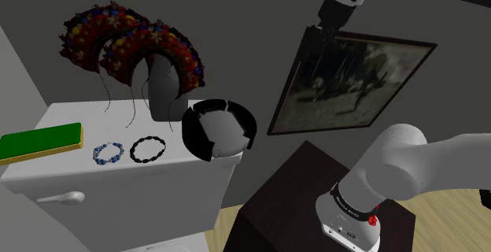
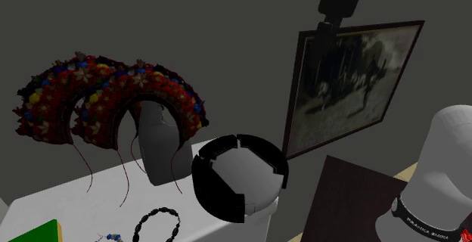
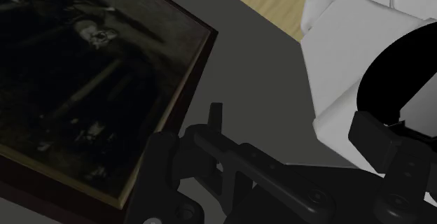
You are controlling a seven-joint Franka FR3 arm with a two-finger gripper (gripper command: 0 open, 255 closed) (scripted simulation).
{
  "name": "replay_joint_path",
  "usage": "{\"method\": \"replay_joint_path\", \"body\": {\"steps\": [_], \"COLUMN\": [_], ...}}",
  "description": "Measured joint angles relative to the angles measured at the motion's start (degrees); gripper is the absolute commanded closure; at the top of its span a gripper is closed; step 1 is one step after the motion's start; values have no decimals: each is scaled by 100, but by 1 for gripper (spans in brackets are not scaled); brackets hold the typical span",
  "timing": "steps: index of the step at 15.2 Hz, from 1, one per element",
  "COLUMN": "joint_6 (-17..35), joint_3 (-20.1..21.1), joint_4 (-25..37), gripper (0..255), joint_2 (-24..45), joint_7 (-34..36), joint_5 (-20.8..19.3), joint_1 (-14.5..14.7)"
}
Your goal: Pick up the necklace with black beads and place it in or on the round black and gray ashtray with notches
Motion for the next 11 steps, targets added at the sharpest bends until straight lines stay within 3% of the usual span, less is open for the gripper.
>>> {"method": "replay_joint_path", "body": {"steps": [3, 11], "joint_6": [103, 768], "joint_3": [122, 917], "joint_4": [-47, -154], "gripper": [0, 0], "joint_2": [79, 756], "joint_7": [132, 986], "joint_5": [83, 566], "joint_1": [53, 377]}}
